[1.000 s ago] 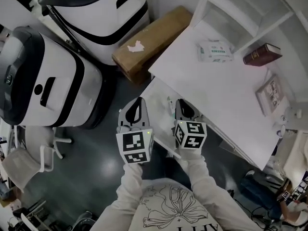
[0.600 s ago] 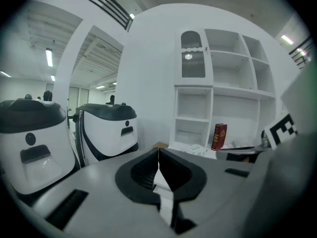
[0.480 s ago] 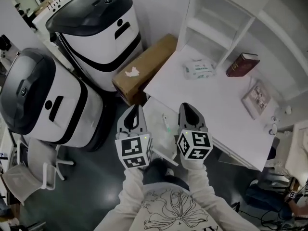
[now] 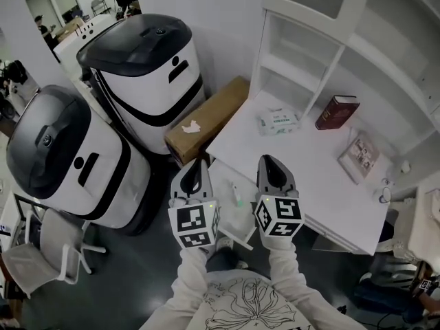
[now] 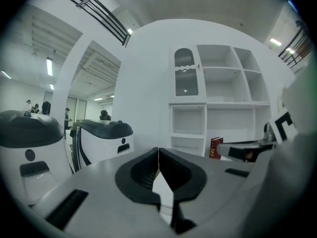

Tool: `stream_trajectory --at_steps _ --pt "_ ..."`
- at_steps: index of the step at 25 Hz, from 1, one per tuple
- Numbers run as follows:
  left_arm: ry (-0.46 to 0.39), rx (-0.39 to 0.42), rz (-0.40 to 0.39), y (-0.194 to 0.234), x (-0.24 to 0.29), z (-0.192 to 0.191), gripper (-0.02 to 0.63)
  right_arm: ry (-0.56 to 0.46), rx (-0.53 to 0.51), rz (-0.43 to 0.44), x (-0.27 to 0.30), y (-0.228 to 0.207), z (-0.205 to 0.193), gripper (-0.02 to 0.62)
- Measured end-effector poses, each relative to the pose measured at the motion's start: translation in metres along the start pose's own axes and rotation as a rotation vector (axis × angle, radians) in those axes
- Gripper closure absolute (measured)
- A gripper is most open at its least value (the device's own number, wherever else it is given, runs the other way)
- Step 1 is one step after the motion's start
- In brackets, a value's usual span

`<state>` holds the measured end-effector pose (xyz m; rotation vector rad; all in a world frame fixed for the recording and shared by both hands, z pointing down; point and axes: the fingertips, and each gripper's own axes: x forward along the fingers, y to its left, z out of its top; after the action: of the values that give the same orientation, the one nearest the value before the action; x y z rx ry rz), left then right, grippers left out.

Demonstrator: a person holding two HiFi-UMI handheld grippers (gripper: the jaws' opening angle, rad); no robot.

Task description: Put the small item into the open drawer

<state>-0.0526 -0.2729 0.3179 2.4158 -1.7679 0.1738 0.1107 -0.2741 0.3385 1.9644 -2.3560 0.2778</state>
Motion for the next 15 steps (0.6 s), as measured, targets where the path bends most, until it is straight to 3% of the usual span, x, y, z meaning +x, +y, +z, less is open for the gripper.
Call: stream_trajectory --at_steps 15 --pt "-0.038 0.024 0.007 -0.013 -0.008 0.019 0.598 -0.039 -0.014 0.022 -0.007 -0.005 0.019 0.580"
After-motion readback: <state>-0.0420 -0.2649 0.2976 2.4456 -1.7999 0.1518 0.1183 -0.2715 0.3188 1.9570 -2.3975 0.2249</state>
